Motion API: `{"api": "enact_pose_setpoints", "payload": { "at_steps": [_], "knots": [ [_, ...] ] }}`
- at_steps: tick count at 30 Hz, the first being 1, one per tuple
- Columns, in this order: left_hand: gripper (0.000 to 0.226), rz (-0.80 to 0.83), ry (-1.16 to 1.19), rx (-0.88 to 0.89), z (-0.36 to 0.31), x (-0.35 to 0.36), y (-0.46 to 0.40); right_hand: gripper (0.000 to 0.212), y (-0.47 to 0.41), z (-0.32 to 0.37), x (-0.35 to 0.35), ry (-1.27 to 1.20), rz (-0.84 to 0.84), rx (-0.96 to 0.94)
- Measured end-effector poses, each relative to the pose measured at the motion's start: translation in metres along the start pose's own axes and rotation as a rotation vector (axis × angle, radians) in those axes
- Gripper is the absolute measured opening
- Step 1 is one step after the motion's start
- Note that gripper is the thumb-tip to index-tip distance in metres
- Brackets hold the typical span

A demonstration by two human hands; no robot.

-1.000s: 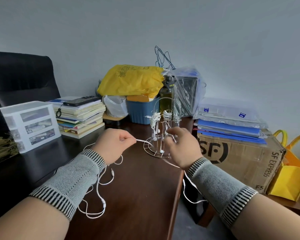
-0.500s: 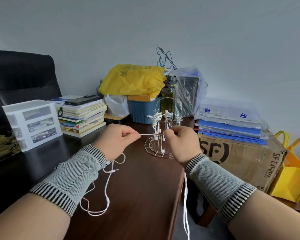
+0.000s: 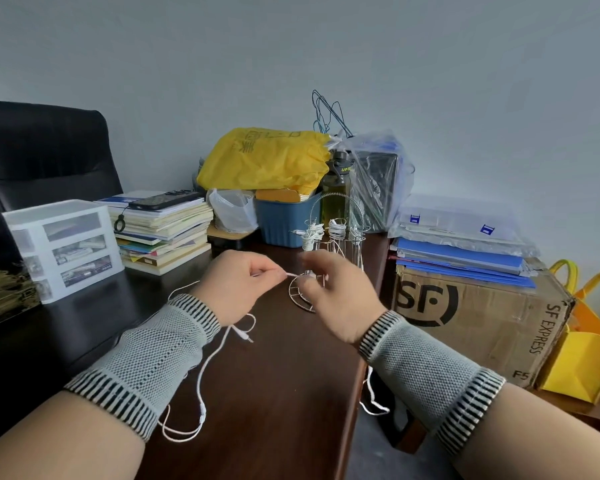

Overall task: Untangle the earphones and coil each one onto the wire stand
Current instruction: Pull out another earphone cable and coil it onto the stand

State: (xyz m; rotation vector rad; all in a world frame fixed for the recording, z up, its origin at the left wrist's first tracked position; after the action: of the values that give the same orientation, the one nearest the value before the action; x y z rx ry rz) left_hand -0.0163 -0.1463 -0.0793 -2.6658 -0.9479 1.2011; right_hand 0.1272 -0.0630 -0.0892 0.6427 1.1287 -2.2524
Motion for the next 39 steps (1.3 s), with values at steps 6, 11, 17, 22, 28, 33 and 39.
{"api": "enact_pose_setpoints", "payload": {
  "at_steps": [6, 11, 17, 22, 28, 33, 39],
  "knots": [
    [0.022, 0.020, -0.011, 0.044, -0.004, -0.003, 0.000, 0.019, -0.006, 0.002, -0.004, 0.020, -0.085, 0.003],
    [0.015, -0.016, -0.018, -0.008, 0.008, -0.016, -0.002, 0.034, -0.005, -0.020, -0.017, 0.079, -0.214, 0.152],
    [0.017, -0.023, -0.048, -0.011, 0.006, -0.012, -0.001, 0.028, -0.005, -0.026, -0.021, 0.180, -0.153, 0.263],
    [0.015, 0.000, 0.017, 0.027, -0.009, 0.004, -0.001, 0.017, 0.002, -0.009, -0.008, -0.219, -0.012, 0.131],
    [0.023, 0.091, 0.067, 0.062, -0.029, 0.019, -0.002, 0.029, 0.010, -0.021, -0.020, -0.262, -0.070, 0.161],
    [0.018, 0.003, 0.111, -0.084, -0.009, 0.032, -0.017, 0.049, 0.020, -0.055, -0.040, -0.179, -0.172, 0.298],
    [0.013, -0.052, 0.136, -0.175, -0.005, 0.066, -0.031, 0.036, 0.030, -0.082, -0.038, 0.048, 0.013, 0.355]
  ]
}}
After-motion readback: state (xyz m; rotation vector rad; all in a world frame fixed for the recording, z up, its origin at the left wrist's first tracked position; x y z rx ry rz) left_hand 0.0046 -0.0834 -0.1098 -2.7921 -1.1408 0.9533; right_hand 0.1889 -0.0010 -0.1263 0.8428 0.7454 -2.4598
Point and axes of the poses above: each hand's wrist, its own y-axis away from the middle knuckle, its own x-axis out of the palm, z = x × y, the point moved 2 cm from there along -y, towards the middle knuckle, and after that the axes turned 8 degrees about -x, right-handed, at the moved point
